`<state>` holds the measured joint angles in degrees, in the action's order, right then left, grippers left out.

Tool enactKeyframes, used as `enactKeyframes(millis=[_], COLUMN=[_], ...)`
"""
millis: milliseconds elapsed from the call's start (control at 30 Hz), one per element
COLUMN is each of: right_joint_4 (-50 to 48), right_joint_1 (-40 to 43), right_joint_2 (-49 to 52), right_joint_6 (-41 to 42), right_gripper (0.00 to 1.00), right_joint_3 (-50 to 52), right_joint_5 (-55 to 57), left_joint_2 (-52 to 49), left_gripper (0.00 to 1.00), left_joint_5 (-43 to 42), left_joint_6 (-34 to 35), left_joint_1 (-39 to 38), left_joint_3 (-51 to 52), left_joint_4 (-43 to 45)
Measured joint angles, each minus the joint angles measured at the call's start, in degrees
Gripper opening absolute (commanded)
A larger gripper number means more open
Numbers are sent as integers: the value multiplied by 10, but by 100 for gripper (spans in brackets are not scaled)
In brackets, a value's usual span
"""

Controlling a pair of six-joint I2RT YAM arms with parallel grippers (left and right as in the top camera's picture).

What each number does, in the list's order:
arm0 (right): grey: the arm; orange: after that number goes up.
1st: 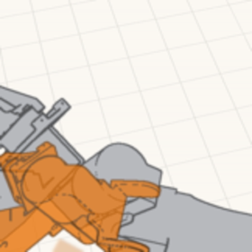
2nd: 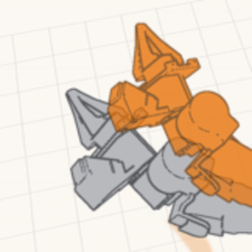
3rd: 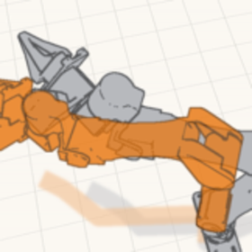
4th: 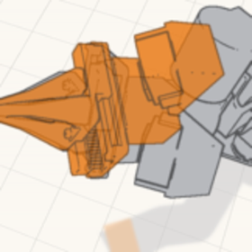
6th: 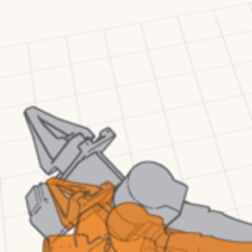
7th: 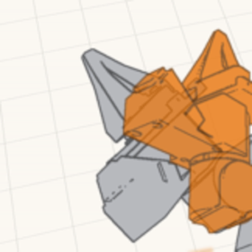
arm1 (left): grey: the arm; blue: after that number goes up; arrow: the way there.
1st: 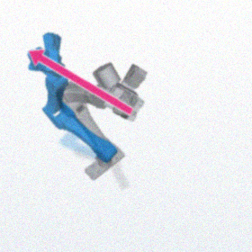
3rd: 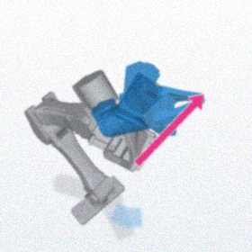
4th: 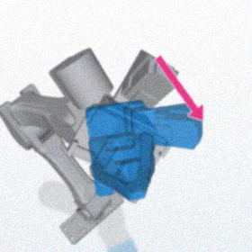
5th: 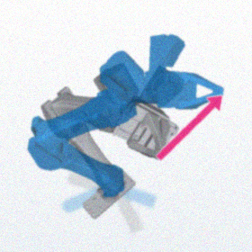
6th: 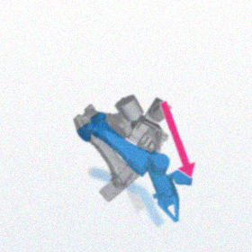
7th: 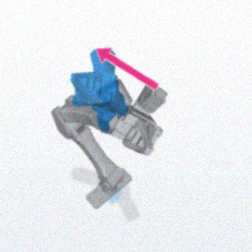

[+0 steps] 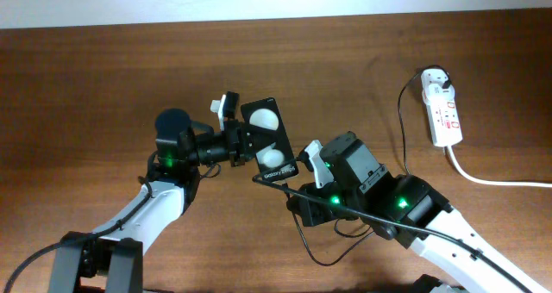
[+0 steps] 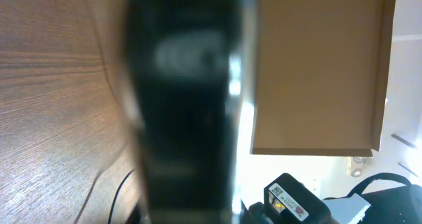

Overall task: Plug charger to phone and switch on socket
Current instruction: 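Push the USB-C plug into the phone's bottom port with the right gripper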

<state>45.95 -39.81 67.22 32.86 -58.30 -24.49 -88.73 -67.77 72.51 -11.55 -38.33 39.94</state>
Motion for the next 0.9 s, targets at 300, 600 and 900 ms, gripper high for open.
enactKeyframes(millis=[300, 600, 900], right_joint_4=[-2, -17, -33], right_joint_1=[0, 0, -9], right_joint_2=[0, 0, 2], right_joint_6=[3, 4, -5], right_gripper=[4, 4, 4], right_joint_3=[0, 0, 3], right_joint_5=[-1, -11, 11], left_joint_2=[0, 0, 0], left_gripper=[0, 0, 0], left_joint_5=[0, 1, -23], left_joint_6=[0, 0, -4], left_joint_1=[1, 2, 8], left_joint_3=[0, 0, -1], left_joint_4=[0, 0, 2])
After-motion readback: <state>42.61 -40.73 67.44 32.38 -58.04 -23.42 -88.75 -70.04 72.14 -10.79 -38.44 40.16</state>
